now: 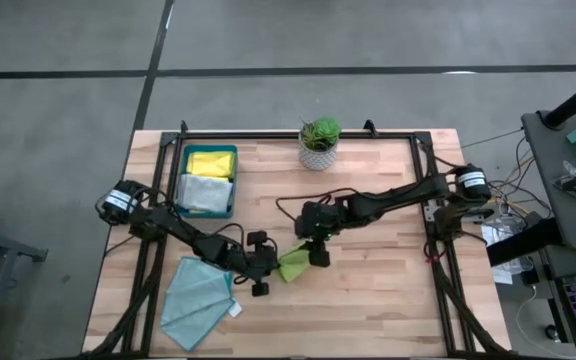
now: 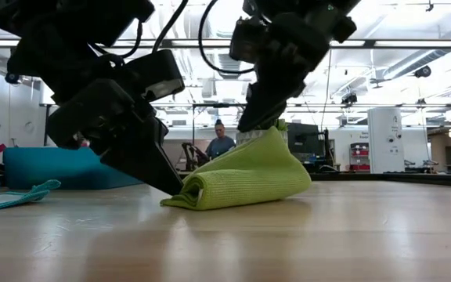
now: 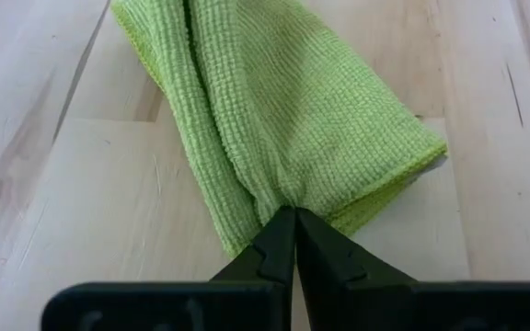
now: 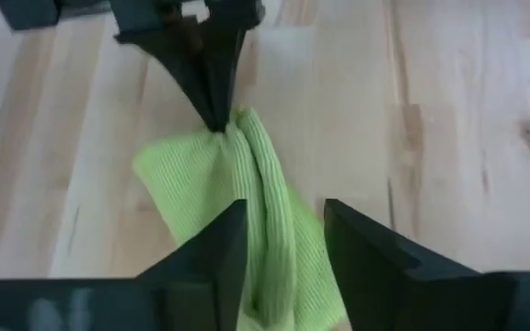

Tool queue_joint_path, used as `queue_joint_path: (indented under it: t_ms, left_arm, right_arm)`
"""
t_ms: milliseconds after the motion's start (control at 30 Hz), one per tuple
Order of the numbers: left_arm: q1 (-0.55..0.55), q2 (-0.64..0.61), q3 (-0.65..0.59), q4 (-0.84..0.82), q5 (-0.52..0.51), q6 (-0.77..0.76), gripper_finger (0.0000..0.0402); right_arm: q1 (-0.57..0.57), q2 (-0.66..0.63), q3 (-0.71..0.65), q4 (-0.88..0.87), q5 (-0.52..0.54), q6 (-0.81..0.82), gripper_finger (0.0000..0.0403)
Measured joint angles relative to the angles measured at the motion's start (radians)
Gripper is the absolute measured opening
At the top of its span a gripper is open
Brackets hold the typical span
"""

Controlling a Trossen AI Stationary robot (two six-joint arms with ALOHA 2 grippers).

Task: Fold microfiber towels
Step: Fold the green towel

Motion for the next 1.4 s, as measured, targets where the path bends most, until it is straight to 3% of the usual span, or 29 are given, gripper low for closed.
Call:
queue_joint_path:
  t_ms: [333,633,767,967,1400]
  left_arm:
    - [0.000,0.000,0.000,-0.002,0.000,0.001,0.0000]
    - [0.000,0.000,-0.001,-0.002,0.000,0.001,0.0000]
    - [0.000,0.000,-0.001,-0.002,0.000,0.001,0.0000]
    - [0.000,0.000,0.000,-0.001,-0.002,0.001,0.0000]
    - [0.000,-0.062,0.002,-0.021,0.002,0.003,0.0000]
  right_arm:
    - [0.008,-0.085,-0.012,-0.155,0.000,-0.163,0.0153]
    - [0.008,-0.072,-0.098,-0.045,0.001,-0.152,0.0133]
    - [-0.004,-0.072,-0.131,0.034,0.002,-0.102,0.0106]
    - [-0.047,-0.072,-0.179,0.084,0.056,-0.043,0.0018]
    - [-0.060,-0.071,-0.240,0.229,0.079,0.026,0.0009]
